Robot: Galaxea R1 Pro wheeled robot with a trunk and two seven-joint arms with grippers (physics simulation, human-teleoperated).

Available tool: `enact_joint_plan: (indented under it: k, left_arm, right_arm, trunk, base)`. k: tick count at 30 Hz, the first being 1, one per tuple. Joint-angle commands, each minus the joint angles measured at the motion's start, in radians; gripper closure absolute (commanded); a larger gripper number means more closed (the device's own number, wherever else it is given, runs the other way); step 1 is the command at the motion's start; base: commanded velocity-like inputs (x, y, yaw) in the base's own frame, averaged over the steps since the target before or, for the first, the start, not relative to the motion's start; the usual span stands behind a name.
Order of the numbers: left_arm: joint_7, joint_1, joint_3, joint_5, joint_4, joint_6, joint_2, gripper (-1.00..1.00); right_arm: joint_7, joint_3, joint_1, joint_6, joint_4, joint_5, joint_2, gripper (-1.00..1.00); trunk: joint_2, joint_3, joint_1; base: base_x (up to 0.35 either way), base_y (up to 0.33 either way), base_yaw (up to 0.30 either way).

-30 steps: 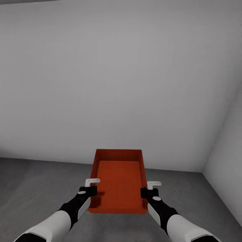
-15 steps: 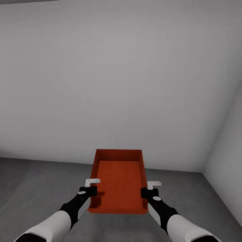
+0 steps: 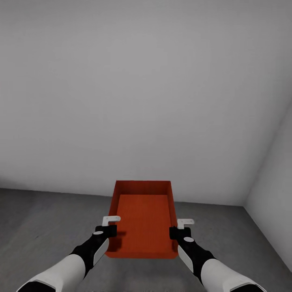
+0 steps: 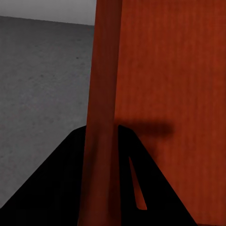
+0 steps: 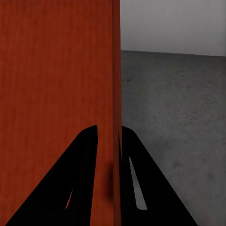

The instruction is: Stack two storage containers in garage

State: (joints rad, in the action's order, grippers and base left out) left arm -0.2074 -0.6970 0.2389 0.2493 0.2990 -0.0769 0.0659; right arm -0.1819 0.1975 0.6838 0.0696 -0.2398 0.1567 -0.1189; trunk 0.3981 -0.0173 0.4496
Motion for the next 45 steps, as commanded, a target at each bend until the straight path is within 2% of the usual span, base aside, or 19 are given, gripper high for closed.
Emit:
enact_joint_plan:
  k: [1,13,45]
  left_arm:
    - [-0.010,-0.001,-0.024,-0.016,0.012,-0.006,0.011,1.00]
    - [-0.013,-0.001,-0.024,-0.016,0.012,-0.006,0.012,1.00]
    - [-0.012,-0.001,-0.024,-0.016,0.014,-0.006,0.014,1.00]
  right_arm:
    - [-0.005,-0.010,0.000,0.007,0.004,0.017,0.000,1.00]
    - [-0.005,-0.010,0.000,0.007,0.004,0.017,0.001,1.00]
    - [-0.005,-0.010,0.000,0.007,0.004,0.017,0.001,1.00]
  trunk:
    - [0.002,-0.003,0.000]
    - [0.002,-0.023,0.000]
    - [0.226,-0.175,0.123]
  base:
    - [0.000,0.000,0.000]
    - [0.000,0.000,0.000]
    - [0.000,0.000,0.000]
